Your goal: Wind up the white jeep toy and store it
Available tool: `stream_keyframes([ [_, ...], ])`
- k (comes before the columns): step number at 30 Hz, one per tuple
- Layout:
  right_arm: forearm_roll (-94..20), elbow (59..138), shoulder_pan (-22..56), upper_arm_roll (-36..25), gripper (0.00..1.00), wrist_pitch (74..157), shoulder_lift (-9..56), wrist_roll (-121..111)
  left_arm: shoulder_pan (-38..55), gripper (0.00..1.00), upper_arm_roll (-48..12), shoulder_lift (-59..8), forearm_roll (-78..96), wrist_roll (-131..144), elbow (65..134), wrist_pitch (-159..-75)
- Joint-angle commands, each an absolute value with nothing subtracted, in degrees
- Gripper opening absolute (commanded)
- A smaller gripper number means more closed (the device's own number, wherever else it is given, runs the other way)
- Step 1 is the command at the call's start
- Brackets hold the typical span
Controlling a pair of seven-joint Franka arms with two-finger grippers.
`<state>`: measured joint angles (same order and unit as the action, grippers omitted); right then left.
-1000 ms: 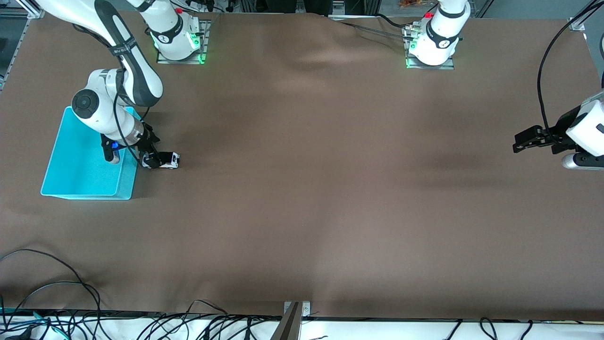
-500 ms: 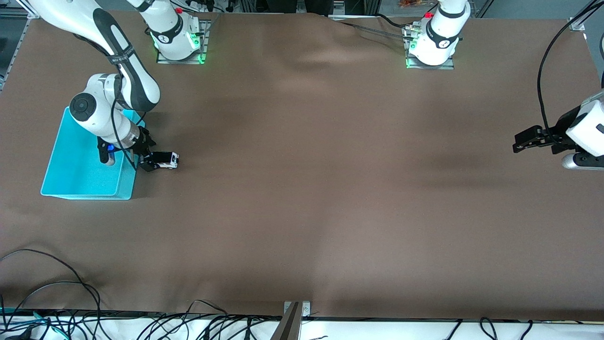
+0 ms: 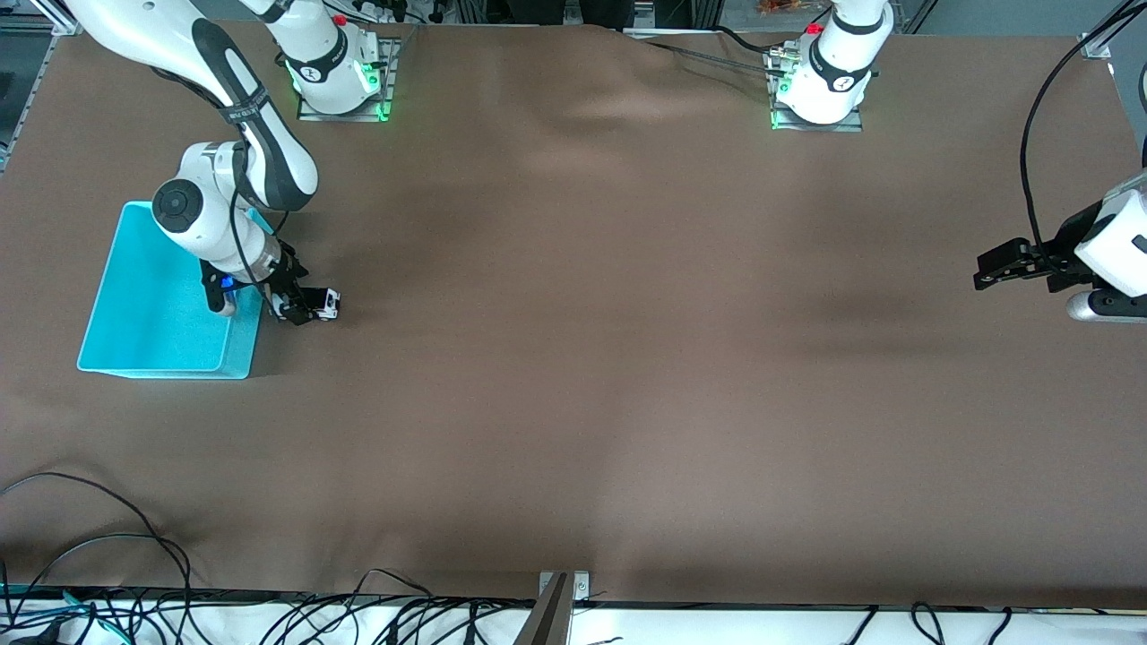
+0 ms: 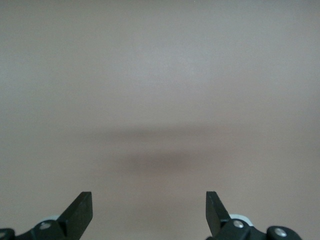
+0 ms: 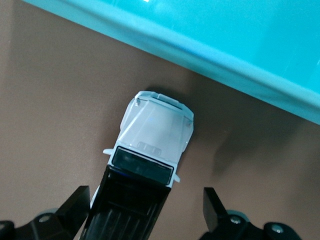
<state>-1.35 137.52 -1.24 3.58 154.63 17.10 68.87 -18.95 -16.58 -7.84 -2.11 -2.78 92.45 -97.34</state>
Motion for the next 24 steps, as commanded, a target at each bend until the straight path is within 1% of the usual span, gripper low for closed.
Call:
stream_keyframes([
  [1,-0.44,137.29,-0.97,3.34,1.0,155.48,18.1,69.43,-19.16,1.0,-16.52,-7.56,-0.62,-3.6,92.55,-97.29],
  [2,-0.53,137.29,-0.97,3.34,0.89,155.83,18.19,69.52,-19.16,1.0,-16.52,-7.56,-0.62,-3.6,92.55,-97.29],
  [6,-0.53,137.29,-0.97,3.34,0.39,156.36,18.37,69.52,-19.16,1.0,-16.52,-7.56,-0.62,-3.6,92.55,-97.29],
  [9,-0.53,137.29,-0.97,3.34,0.14,156.53,18.37,69.61,-19.16,1.0,-16.52,-7.56,-0.62,-3.6,92.55,-97.29],
  [11,-0.53,137.29,-0.97,3.34,0.02,156.53,18.37,69.61,-19.16,1.0,-16.52,-7.56,-0.62,-3.6,92.55,-97.29],
  [12,-0.53,137.29,-0.97,3.34,0.0,156.62,18.37,69.61,-19.16,1.0,-16.52,-7.56,-0.62,-3.6,92.55,-97.29],
  [17,-0.53,136.85,-0.97,3.34,0.0,156.36,17.58,69.7,-19.16,1.0,-16.52,-7.56,-0.62,-3.6,92.55,-97.29],
  [21,-0.53,136.67,-0.97,3.6,0.0,156.01,15.65,69.61,-19.16,1.0,-16.52,-7.56,-0.62,-3.6,92.55,-97.29],
  [24,-0.44,136.5,-0.97,4.92,0.0,155.13,13.63,69.17,-19.16,1.0,-16.52,-7.56,-0.62,-3.6,92.55,-97.29],
])
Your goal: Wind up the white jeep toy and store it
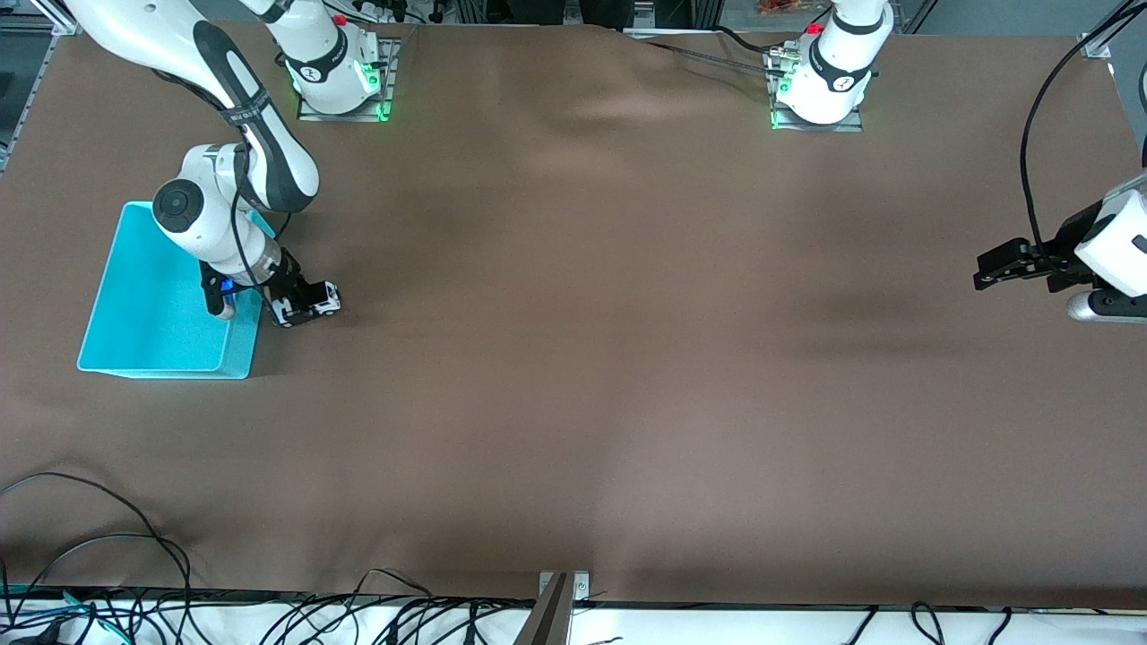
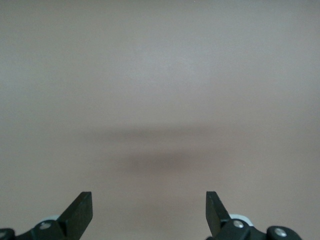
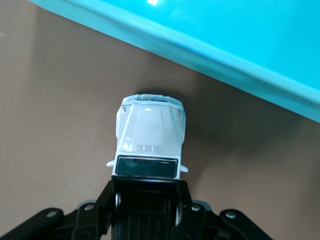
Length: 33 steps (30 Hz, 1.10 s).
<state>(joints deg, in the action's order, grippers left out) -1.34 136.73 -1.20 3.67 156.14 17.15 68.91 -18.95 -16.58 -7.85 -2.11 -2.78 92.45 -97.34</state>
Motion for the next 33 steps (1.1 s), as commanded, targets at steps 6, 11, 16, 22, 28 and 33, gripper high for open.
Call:
stream_keyframes([
  [6,-0.44,134.83,-0.97,5.54,0.0,150.13,9.32,68.21,-19.16,1.0,-16.52,-7.56,-0.62,-3.6,92.55,-97.29],
  [11,-0.61,129.91,-0.97,6.42,0.0,142.22,7.21,66.01,-19.16,1.0,-16.52,-7.56,-0.62,-3.6,92.55,-97.29],
  [16,-1.49,124.46,-1.58,6.5,0.0,132.38,5.63,56.45,-19.16,1.0,-16.52,-7.56,-0.62,-3.6,92.55,-97.29],
  [22,-2.2,120.06,-3.69,6.33,0.0,123.06,4.39,44.32,-19.16,1.0,-16.52,-7.56,-0.62,-3.6,92.55,-97.29],
  [28,-1.58,117.42,-5.89,4.4,0.0,116.72,3.87,31.83,-19.16,1.0,-16.52,-7.56,-0.62,-3.6,92.55,-97.29],
  [33,-0.79,117.6,-5.89,-0.34,0.0,115.93,3.87,22.78,-19.16,1.0,-16.61,-7.56,-0.62,-3.6,92.55,-97.29],
])
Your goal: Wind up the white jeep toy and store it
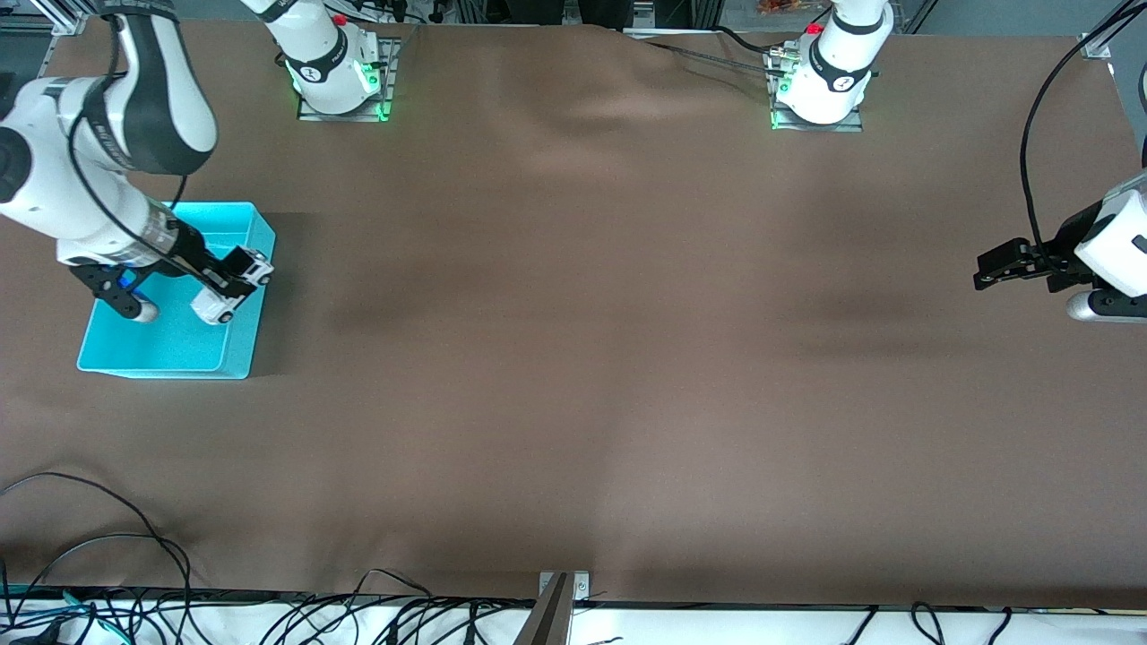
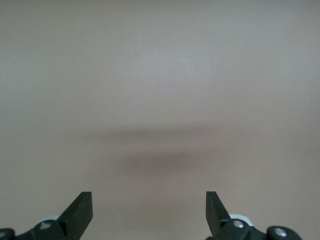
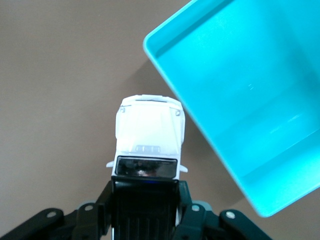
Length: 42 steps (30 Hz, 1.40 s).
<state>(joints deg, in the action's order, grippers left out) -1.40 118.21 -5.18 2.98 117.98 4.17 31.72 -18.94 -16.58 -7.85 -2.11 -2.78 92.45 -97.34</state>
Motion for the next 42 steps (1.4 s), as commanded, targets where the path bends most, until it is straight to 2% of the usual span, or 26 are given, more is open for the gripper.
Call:
stream_keyframes([
  [1,-0.62,117.77,-5.89,-1.13,0.0,115.93,3.95,20.76,-19.16,1.0,-16.61,-7.56,-0.62,-3.6,92.55,-97.29],
  [12,6.32,121.55,-5.98,-8.96,0.0,117.59,6.68,6.07,-19.16,1.0,-16.61,-7.56,-0.62,-3.6,92.55,-97.29],
  [19,7.82,127.61,-6.24,-13.62,0.0,129.09,11.24,0.35,-19.16,1.0,-16.61,-7.56,-0.62,-3.6,92.55,-97.29],
  [22,7.73,128.93,-6.33,-13.89,0.0,131.92,12.74,0.35,-19.16,1.0,-16.61,-7.56,-0.62,-3.6,92.55,-97.29],
  [42,8.26,128.67,-7.21,-13.97,0.0,136.93,19.16,0.18,-19.16,1.0,-16.61,-7.56,-0.62,-3.6,92.55,-97.29],
])
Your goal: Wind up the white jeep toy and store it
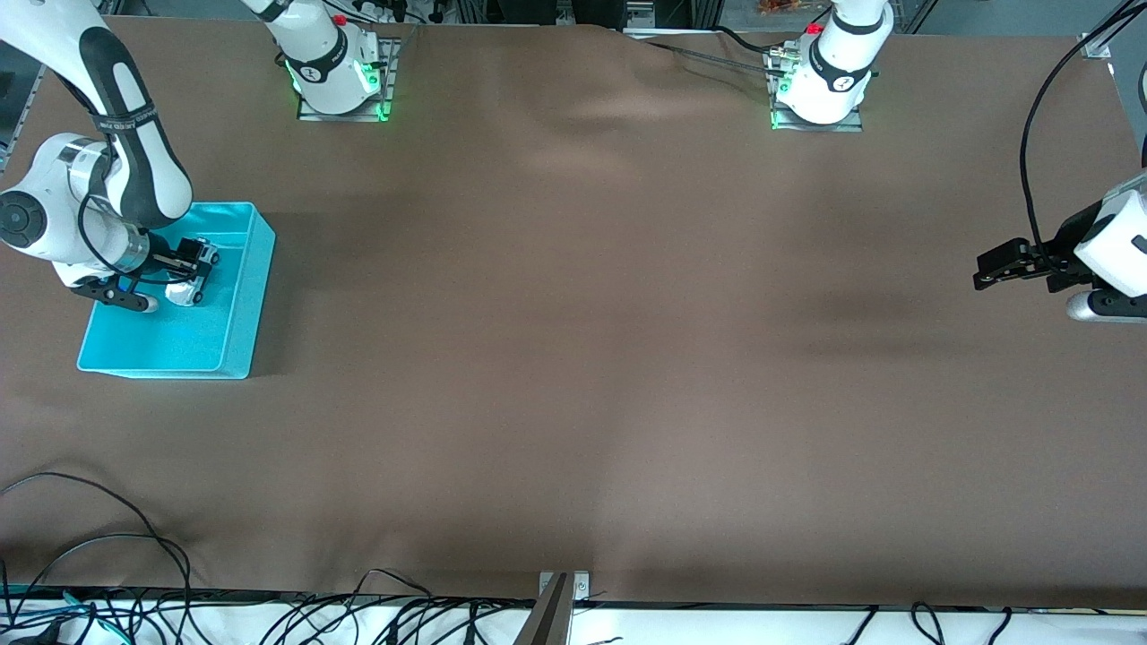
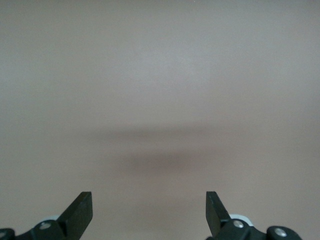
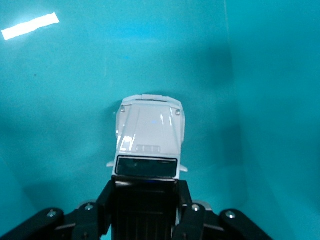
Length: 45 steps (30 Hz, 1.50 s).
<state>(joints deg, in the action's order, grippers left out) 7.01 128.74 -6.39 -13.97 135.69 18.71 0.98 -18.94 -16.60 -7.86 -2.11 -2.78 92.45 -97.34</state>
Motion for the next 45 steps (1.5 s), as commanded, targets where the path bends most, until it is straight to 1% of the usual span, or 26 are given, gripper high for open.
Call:
stream_keyframes([
  [1,8.26,128.67,-7.29,-13.97,0.0,137.19,19.42,0.18,-19.16,1.0,-16.61,-7.56,-0.62,-3.6,92.55,-97.29],
  [11,8.26,128.76,-8.44,-13.97,0.0,139.57,20.92,0.44,-19.16,1.0,-16.61,-7.56,-0.62,-3.6,92.64,-97.29],
  [12,8.26,128.76,-8.52,-13.97,0.04,139.57,20.92,0.44,-19.16,1.0,-16.61,-7.56,-0.62,-3.6,92.64,-97.29],
  [13,8.26,128.76,-8.53,-13.97,0.1,139.57,21.0,0.44,-19.16,1.0,-16.61,-7.56,-0.62,-3.6,92.64,-97.29],
  [14,8.26,128.76,-8.7,-13.97,0.17,139.57,20.92,0.53,-19.16,1.0,-16.61,-7.56,-0.62,-3.6,92.64,-97.29],
  [16,8.17,128.76,-8.79,-13.97,0.42,139.57,20.92,0.88,-19.16,1.0,-16.61,-7.56,-0.62,-3.6,92.64,-97.29],
  [17,8.17,128.76,-8.79,-13.97,0.52,139.57,20.92,0.97,-19.16,1.0,-16.61,-7.56,-0.62,-3.6,92.64,-97.29],
  [18,8.17,128.76,-8.79,-13.89,0.66,139.48,20.83,1.05,-19.16,1.0,-16.61,-7.56,-0.62,-3.6,92.64,-97.29],
  [19,8.17,128.76,-8.7,-13.89,0.9,139.48,20.83,1.05,-19.16,1.0,-16.61,-7.56,-0.62,-3.6,92.64,-97.29],
  [20,8.26,128.85,-8.7,-13.89,1.0,139.4,20.66,1.05,-19.16,1.0,-16.61,-7.56,-0.62,-3.6,92.64,-97.29],
  [24,8.17,128.85,-8.7,-13.8,1.0,138.61,19.6,1.05,-19.16,1.0,-16.61,-7.65,-0.62,-3.6,92.64,-97.29],
  [30,8.26,128.76,-8.7,-13.54,1.0,134.74,16.97,0.97,-19.16,1.0,-16.61,-7.65,-0.62,-3.6,92.64,-97.29],
  [37,8.17,128.76,-8.53,-12.48,1.0,131.84,12.84,0.71,-19.16,1.0,-16.61,-7.56,-0.62,-3.6,92.64,-97.29],
  [45,8.09,128.76,-8.53,-10.81,1.0,126.22,8.01,0.88,-19.16,1.0,-16.61,-7.65,-0.62,-3.6,92.64,-97.29],
])
